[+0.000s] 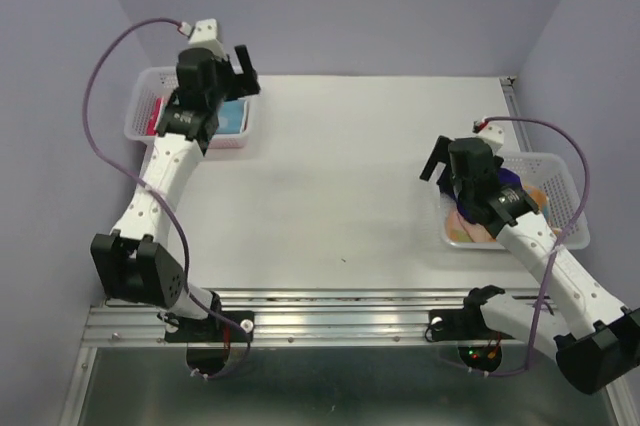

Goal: Fold and stack the towels
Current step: Grab crumpled towel

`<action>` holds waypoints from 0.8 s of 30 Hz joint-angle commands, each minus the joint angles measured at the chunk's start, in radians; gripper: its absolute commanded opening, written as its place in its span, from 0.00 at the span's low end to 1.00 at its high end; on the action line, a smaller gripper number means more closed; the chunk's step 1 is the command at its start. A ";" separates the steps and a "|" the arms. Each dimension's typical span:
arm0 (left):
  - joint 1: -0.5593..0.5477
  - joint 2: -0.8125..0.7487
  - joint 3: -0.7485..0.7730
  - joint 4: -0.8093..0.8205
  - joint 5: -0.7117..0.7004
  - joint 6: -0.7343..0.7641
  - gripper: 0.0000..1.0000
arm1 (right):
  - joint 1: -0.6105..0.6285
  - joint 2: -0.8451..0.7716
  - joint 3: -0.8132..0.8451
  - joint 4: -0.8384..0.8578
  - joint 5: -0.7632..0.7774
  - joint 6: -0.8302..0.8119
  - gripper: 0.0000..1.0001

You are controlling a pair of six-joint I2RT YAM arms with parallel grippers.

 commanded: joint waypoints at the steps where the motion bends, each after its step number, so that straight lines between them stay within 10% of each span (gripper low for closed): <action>1: -0.157 -0.144 -0.319 0.158 0.014 -0.178 0.99 | -0.158 0.060 0.100 -0.084 0.198 0.012 1.00; 6: -0.240 -0.309 -0.670 0.310 0.077 -0.252 0.99 | -0.327 0.166 0.083 -0.037 0.112 -0.025 1.00; 14: -0.259 -0.435 -0.806 0.265 -0.015 -0.297 0.99 | -0.384 0.344 0.080 0.085 0.063 -0.019 0.93; 19: -0.260 -0.456 -0.819 0.246 -0.069 -0.300 0.99 | -0.424 0.408 0.077 0.077 0.083 -0.005 0.73; 24: -0.260 -0.453 -0.807 0.239 -0.053 -0.301 0.99 | -0.428 0.361 0.078 0.069 0.048 -0.013 0.22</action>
